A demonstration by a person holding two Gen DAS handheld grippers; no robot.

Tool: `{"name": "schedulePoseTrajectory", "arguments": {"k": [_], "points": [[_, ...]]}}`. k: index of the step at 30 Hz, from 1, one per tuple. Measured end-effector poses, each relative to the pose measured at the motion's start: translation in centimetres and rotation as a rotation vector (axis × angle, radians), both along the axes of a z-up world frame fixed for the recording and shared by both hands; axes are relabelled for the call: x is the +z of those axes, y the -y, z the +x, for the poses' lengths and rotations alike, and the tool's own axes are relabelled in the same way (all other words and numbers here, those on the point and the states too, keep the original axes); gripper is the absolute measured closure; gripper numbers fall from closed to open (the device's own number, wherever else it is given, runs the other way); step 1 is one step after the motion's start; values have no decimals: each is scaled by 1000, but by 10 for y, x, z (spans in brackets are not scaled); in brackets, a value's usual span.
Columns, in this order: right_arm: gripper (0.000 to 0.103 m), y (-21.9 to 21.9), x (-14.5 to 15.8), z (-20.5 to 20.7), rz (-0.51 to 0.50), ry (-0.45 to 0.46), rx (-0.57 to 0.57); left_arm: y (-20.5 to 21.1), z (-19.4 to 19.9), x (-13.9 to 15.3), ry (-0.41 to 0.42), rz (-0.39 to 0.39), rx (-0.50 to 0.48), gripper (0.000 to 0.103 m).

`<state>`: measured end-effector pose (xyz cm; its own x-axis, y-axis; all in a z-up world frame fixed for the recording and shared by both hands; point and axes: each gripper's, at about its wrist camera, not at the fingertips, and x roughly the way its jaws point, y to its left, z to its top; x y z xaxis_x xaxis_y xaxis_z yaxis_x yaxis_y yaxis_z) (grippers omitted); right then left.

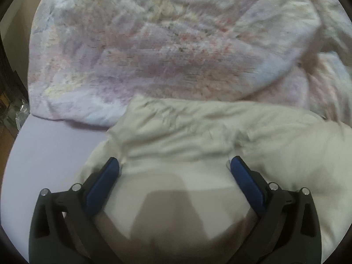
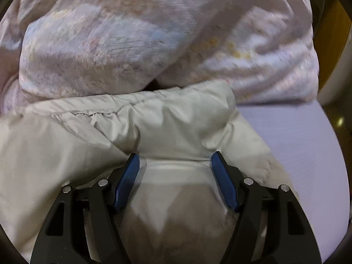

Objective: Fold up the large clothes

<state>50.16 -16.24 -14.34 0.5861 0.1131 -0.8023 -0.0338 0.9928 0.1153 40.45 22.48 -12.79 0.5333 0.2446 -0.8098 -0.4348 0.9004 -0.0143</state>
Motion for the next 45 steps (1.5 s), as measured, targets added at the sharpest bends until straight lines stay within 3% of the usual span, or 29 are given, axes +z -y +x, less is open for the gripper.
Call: {"name": "schedulePoseTrajectory", "arguments": {"k": [4, 7, 12, 15, 17, 22, 25, 27, 28, 30, 32, 35, 38, 45], "points": [[12, 31, 27, -41, 65, 13, -78, 4, -47, 27, 22, -26, -39, 2], [12, 71, 31, -77, 200, -10, -186, 5, -88, 40, 56, -64, -44, 2], [12, 135, 0, -117, 476, -119, -393, 8, -146, 42, 101, -129, 1, 2], [12, 144, -20, -122, 618, -173, -415, 2, -171, 30, 95, -266, 86, 2], [12, 138, -29, -120, 640, -195, -390, -6, -180, 16, 96, -370, 159, 2], [13, 119, -38, -112, 626, -223, -351, -17, -174, -3, 120, -500, 246, 3], [24, 115, -46, -111, 661, -228, -371, -23, -163, -7, 145, -530, 277, 10], [34, 113, -48, -111, 702, -221, -390, -28, -157, -10, 148, -556, 301, 26], [44, 113, -49, -111, 728, -225, -398, -31, -155, -14, 151, -579, 318, 35], [51, 113, -49, -113, 780, -227, -441, -36, -153, -17, 168, -616, 338, 41], [65, 114, -46, -114, 819, -220, -459, -37, -154, -14, 188, -629, 335, 54], [74, 118, -38, -122, 890, -197, -465, -39, -156, -8, 217, -654, 312, 69], [78, 119, -28, -129, 963, -167, -454, -45, -160, 0, 241, -679, 291, 74], [81, 117, -8, -164, 972, -143, -367, -52, -192, 28, 275, -675, 242, 75]]}}
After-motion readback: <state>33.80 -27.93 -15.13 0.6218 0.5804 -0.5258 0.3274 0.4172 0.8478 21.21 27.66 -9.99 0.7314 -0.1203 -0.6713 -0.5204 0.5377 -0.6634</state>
